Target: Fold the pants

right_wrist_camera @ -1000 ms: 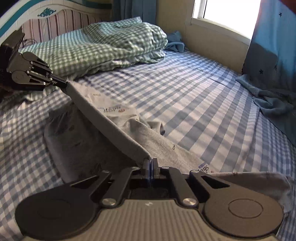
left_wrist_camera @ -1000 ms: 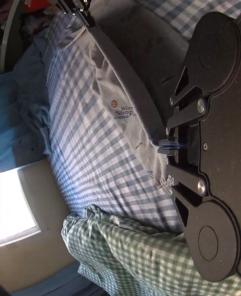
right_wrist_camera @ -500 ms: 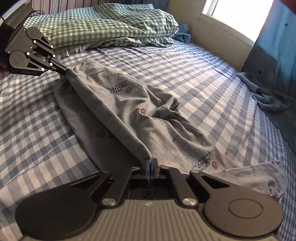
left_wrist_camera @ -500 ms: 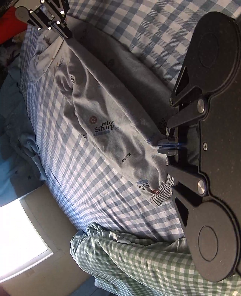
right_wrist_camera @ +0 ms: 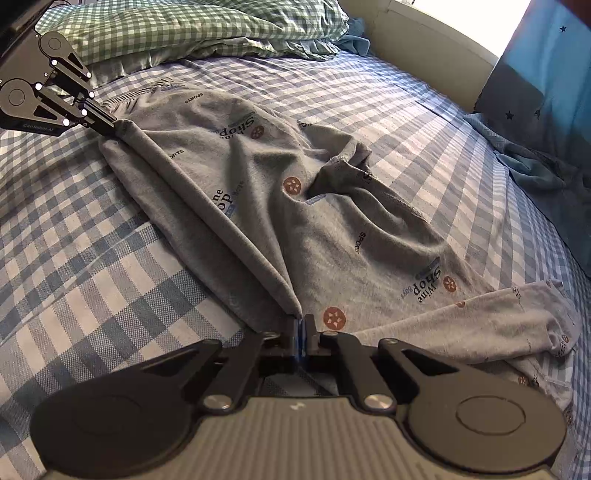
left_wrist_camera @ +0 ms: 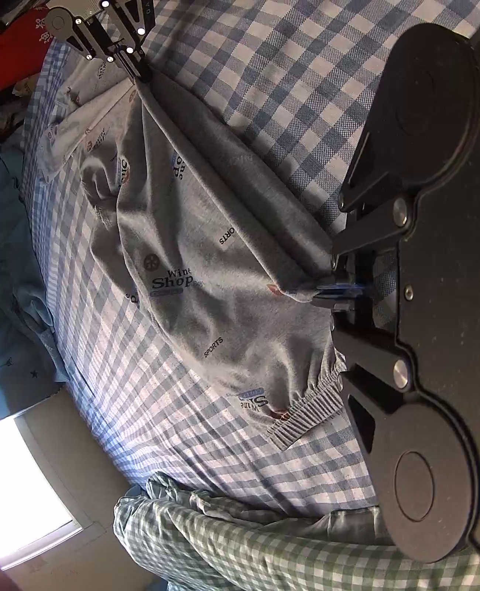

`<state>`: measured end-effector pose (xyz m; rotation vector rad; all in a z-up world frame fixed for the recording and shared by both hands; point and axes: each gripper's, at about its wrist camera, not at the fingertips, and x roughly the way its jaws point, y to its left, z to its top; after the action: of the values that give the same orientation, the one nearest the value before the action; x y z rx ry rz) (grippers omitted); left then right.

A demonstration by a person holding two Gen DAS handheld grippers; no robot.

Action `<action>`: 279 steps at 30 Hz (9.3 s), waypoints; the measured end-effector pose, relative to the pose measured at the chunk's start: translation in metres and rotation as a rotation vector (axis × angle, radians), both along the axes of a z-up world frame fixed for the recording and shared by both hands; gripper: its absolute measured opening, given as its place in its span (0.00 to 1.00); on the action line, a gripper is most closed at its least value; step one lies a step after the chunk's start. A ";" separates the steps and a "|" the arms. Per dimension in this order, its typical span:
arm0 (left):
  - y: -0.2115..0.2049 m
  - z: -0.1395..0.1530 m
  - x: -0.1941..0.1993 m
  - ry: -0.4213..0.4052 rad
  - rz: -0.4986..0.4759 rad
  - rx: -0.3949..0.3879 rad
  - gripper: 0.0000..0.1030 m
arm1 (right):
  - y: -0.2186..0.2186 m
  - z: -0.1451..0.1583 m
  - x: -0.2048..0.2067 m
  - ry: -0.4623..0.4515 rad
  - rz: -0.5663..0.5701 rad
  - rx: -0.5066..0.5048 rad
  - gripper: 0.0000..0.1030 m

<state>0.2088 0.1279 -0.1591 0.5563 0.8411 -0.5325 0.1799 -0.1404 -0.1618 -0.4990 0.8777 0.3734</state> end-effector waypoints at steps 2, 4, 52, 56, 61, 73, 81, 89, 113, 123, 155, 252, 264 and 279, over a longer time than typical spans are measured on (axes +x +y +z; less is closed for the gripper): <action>0.001 0.003 0.000 0.049 0.020 -0.032 0.20 | -0.002 0.002 -0.002 0.007 -0.016 0.008 0.06; 0.000 0.008 -0.003 0.083 0.030 -0.076 0.32 | -0.005 0.008 -0.006 0.009 -0.043 0.025 0.08; -0.454 0.019 0.015 0.256 0.140 -0.336 0.99 | -0.482 -0.010 0.005 0.136 -1.206 0.546 0.08; -0.471 0.016 0.012 0.261 0.094 -0.330 0.99 | -0.485 0.012 0.005 0.053 -1.111 0.471 0.06; -0.483 0.017 0.007 0.276 0.049 -0.351 0.99 | -0.499 0.024 0.010 0.054 -1.033 0.394 0.05; -0.418 0.032 0.025 0.224 0.287 -0.364 0.99 | -0.485 0.011 0.018 0.124 -0.907 0.284 0.61; -0.356 0.026 0.043 0.143 0.516 -0.356 0.99 | -0.440 0.033 0.081 0.096 -0.707 0.277 0.97; -0.330 0.015 0.054 0.153 0.519 -0.323 0.99 | -0.361 0.043 0.190 0.151 -0.486 0.309 1.00; -0.349 -0.012 0.091 0.352 0.415 -0.334 0.08 | -0.313 0.009 0.330 0.253 -0.737 0.253 0.02; -0.357 0.029 0.071 0.222 0.397 -0.344 0.00 | -0.371 0.097 0.237 0.001 -0.665 0.476 0.00; -0.406 0.020 -0.006 0.148 0.167 -0.089 0.00 | -0.502 -0.013 -0.031 0.090 -1.170 0.919 0.56; 0.070 0.003 0.064 0.156 0.937 -0.459 0.13 | -0.023 0.008 0.028 0.149 -0.679 0.411 1.00; 0.052 0.015 0.059 0.108 0.879 -0.295 0.08 | 0.010 -0.002 0.042 0.190 -0.592 0.404 1.00; 0.020 0.036 0.071 0.003 0.766 -0.315 0.92 | -0.038 0.024 0.138 0.082 -0.480 0.531 0.99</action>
<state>0.2795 0.1477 -0.1227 -0.0748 0.8784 0.0444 0.3184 -0.1785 -0.1381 0.2199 0.9037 0.1715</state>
